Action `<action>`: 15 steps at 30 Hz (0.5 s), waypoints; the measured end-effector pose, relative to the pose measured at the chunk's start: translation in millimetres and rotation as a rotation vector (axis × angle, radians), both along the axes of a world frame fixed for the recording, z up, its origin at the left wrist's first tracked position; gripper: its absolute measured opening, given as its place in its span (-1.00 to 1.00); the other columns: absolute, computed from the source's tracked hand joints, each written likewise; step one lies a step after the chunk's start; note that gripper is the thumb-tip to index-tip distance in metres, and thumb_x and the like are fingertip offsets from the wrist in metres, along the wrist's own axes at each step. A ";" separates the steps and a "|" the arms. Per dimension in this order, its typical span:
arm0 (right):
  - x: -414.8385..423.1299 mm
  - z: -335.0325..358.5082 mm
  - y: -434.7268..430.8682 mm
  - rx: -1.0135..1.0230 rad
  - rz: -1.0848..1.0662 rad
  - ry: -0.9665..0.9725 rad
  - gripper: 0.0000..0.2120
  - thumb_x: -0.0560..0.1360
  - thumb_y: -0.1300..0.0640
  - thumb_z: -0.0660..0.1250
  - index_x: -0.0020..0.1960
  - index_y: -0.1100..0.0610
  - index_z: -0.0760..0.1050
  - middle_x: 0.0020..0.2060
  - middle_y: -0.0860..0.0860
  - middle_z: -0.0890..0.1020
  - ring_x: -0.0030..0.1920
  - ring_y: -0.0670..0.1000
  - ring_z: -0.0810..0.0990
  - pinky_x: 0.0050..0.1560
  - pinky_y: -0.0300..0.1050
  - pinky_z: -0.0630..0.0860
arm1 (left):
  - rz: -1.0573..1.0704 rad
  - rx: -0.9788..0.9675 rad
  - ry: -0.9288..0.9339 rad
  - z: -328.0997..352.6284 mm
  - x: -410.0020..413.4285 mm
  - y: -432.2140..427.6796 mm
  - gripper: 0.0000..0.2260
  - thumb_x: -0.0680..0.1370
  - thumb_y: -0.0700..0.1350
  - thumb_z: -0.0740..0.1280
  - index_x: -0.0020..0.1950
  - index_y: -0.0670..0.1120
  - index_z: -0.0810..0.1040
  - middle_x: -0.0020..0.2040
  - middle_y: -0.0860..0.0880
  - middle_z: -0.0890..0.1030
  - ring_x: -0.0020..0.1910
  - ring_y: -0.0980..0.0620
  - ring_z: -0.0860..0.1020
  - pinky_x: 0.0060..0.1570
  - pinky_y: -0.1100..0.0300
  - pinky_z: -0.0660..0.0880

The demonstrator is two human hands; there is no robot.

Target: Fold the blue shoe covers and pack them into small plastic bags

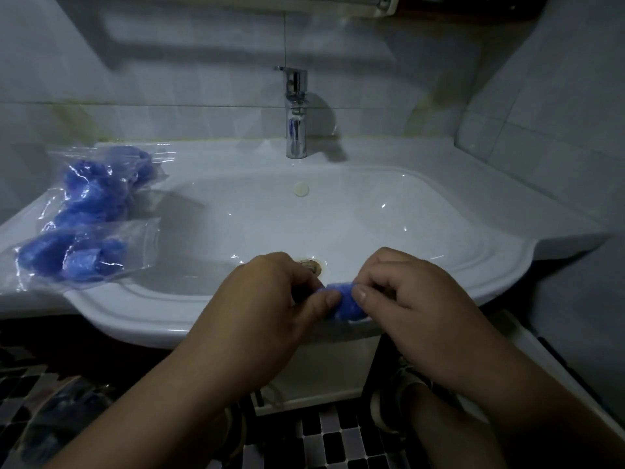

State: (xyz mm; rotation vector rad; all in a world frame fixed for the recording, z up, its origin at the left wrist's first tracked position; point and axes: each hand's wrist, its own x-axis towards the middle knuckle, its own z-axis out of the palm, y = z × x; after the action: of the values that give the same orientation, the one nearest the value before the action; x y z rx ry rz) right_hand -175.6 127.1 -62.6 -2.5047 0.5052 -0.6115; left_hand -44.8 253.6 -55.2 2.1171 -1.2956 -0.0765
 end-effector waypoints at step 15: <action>-4.4 -0.2 -4.5 -0.044 0.077 0.013 -0.83 0.39 -0.02 0.46 -0.02 -0.10 0.64 -0.16 -0.21 0.59 -0.08 -0.15 0.57 -0.09 -0.12 0.54 | -0.177 -0.002 -0.133 -9.2 6.7 1.1 -0.63 0.41 0.36 0.26 -0.03 0.16 0.67 -0.14 0.17 0.53 -0.16 0.19 0.50 -0.20 0.26 0.44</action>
State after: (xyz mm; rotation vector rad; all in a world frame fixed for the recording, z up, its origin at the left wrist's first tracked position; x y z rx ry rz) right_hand -180.1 122.6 -62.8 -2.5581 0.4018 -0.5837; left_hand -38.1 254.7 -64.4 2.0300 -1.5594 -0.0093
